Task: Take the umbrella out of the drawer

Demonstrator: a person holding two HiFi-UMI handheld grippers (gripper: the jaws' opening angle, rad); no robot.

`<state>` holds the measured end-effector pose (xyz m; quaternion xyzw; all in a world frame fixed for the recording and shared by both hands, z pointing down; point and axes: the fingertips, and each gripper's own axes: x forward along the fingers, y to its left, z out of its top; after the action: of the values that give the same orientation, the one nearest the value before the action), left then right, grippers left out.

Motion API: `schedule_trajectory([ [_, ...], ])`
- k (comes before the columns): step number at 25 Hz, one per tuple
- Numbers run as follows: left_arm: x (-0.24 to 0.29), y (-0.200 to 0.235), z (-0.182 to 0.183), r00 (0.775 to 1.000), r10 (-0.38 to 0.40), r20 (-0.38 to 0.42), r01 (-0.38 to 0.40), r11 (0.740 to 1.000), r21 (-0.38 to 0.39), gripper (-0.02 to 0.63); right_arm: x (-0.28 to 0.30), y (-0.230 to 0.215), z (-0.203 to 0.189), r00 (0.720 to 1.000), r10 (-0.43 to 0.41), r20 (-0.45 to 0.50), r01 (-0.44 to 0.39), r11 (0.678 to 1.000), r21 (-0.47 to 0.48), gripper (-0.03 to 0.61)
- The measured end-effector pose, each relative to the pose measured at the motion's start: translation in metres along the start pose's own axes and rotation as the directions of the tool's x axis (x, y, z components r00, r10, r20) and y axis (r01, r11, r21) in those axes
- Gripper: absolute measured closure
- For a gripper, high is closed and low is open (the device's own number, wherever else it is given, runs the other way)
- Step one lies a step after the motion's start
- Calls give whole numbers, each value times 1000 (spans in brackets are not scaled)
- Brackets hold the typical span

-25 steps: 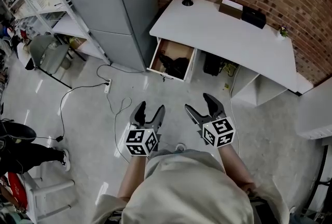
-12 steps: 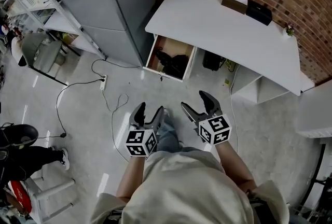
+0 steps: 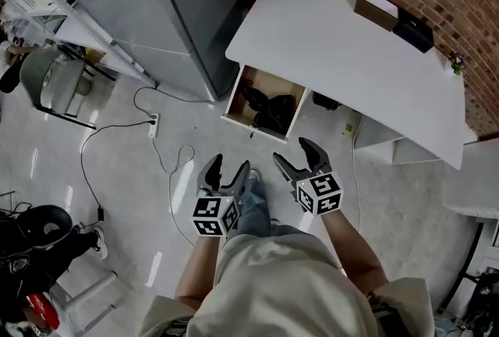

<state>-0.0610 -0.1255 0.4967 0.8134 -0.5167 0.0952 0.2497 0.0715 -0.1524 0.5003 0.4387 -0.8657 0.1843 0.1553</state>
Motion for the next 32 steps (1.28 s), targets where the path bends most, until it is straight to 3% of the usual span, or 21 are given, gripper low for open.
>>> schedule_trajectory([
  [6, 50, 41, 10, 999, -9, -42, 8, 1000, -17, 302, 88, -29, -10, 996, 11, -90, -12, 1000, -16, 250],
  [14, 101, 83, 1, 995, -27, -92, 23, 999, -45, 302, 195, -73, -53, 976, -17, -217, 8, 999, -43, 251],
  [25, 147, 131, -40, 988, -5, -156, -12, 994, -111, 302, 299, -119, -148, 898, -34, -439, -17, 994, -112, 235],
  [32, 162, 151, -65, 981, 8, -194, -36, 989, -141, 302, 343, -135, -180, 851, -48, -523, -71, 976, -206, 221],
])
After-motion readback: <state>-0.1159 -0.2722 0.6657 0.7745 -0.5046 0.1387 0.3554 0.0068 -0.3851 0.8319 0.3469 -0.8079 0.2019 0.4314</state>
